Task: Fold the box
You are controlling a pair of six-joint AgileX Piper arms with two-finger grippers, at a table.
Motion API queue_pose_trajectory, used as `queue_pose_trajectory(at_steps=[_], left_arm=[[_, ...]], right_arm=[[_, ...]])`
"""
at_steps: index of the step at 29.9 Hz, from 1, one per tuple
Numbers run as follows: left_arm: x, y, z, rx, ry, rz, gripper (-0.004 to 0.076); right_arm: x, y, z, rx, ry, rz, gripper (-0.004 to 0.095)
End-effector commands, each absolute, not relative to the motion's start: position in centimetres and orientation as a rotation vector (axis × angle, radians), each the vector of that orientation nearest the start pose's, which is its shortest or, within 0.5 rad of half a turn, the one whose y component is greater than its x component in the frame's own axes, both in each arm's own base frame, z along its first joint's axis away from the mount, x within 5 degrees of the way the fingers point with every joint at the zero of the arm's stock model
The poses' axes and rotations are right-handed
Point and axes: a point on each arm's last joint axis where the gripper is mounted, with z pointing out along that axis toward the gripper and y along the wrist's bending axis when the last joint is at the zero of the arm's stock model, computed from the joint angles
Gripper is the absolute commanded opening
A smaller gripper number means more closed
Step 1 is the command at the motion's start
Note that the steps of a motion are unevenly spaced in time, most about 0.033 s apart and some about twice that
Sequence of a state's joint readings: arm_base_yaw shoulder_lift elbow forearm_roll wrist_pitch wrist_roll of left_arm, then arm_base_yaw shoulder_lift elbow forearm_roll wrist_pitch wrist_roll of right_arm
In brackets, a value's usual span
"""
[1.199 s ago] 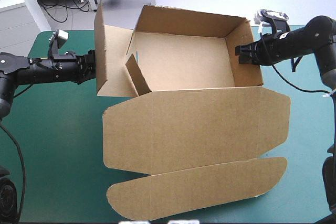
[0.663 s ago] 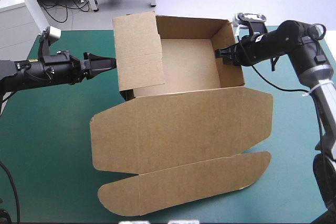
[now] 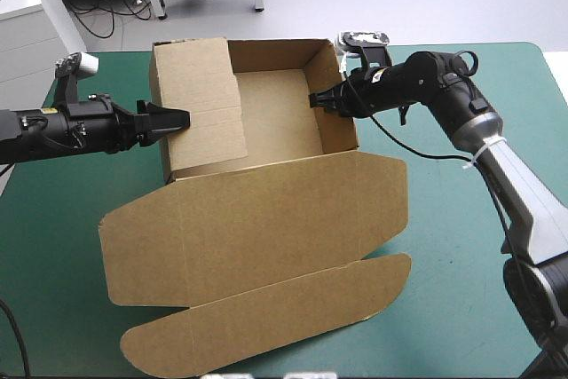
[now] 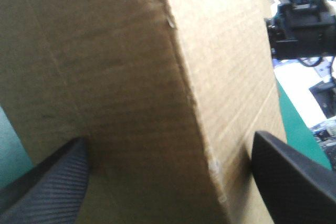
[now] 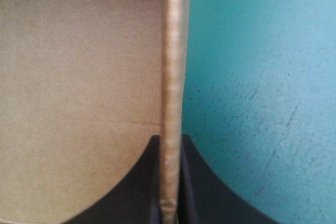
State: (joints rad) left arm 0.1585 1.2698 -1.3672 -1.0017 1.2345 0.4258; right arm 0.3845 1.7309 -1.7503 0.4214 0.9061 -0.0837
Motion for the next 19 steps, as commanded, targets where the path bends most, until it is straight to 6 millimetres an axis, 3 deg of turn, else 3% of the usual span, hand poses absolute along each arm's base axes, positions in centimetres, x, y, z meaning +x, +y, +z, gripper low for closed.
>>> queue_pose_trajectory(at_steps=[1,4,14,19], left_arm=[[22.9,-3.7,44.2,0.21,2.215,-1.007,0.0598],[22.9,-3.4,43.8,0.162,2.267,-0.959,0.0592],[23.0,-3.7,42.2,0.125,2.433,-0.713,0.0447],[23.4,-3.8,42.1,0.033,2.438,-0.654,0.025]], right_arm=[[33.5,18.8,42.0,-0.371,2.187,0.762,-0.0008],[33.2,19.6,41.8,-0.397,2.19,0.721,-0.0008],[32.7,21.3,40.8,-0.426,2.235,0.705,0.0],[32.7,21.2,40.7,-0.427,2.245,0.69,0.0]])
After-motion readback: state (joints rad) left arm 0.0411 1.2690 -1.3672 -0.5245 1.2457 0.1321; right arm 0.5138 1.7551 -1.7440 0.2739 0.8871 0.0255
